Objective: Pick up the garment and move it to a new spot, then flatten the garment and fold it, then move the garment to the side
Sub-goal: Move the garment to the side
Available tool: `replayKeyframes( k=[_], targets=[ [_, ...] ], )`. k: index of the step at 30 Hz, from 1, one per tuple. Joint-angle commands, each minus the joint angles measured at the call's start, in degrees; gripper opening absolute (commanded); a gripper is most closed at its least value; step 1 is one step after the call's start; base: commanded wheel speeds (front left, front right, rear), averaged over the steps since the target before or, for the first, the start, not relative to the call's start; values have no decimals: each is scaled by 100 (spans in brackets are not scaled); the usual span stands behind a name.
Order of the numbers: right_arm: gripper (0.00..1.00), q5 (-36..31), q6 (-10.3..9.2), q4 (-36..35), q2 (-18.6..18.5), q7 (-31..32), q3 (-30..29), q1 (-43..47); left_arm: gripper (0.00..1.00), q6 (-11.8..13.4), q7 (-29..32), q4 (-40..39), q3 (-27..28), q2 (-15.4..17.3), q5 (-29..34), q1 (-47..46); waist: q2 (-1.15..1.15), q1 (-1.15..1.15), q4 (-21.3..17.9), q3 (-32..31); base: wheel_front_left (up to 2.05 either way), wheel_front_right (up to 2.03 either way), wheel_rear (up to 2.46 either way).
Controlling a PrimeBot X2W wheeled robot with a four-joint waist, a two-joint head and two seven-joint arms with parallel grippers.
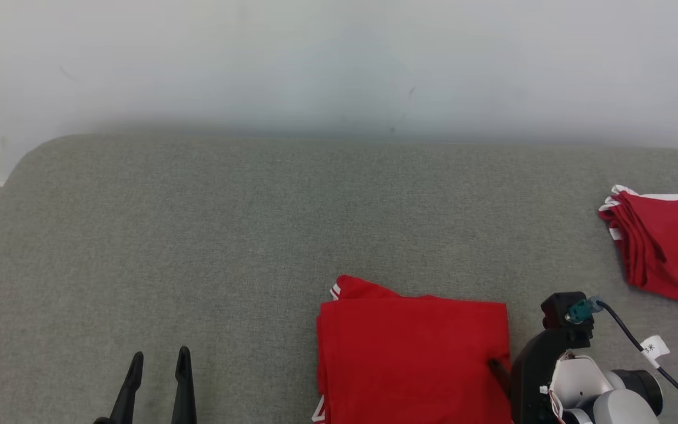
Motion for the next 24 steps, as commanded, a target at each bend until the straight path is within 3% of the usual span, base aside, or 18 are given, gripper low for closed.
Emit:
replayKeyframes(
  k=[1, 14, 15, 16, 17, 24],
  targets=[
    [100, 1, -15, 143, -3, 5, -31, -56, 100, -9, -17, 6, -3, -7, -31, -48, 0, -1, 137, 95, 0, 0, 0],
    [100, 132, -2, 1056, 19, -22, 265, -205, 100, -9, -17, 3, -26, -8, -50, -92, 0, -1, 291, 218, 0, 0, 0],
    [71, 121, -1, 1076, 21, -21, 303, -212, 100, -9, -17, 3, -26, -8, -63, -90, 0, -1, 283, 220, 0, 0, 0],
    [26, 116, -1, 1068, 26, -45, 344, -227, 100, -9, -17, 5, -32, -8, -75, -91, 0, -1, 274, 223, 0, 0, 0],
    [0, 108, -1, 1038, 25, -75, 382, -263, 100, -9, -16, 6, -35, -8, -91, -96, 0, -1, 257, 228, 0, 0, 0],
    [0, -592, -4, 637, -8, -310, 252, -762, 100, -9, -16, -122, 0, -7, -83, -202, 0, -1, 38, 343, 0, 0, 0]
  ],
)
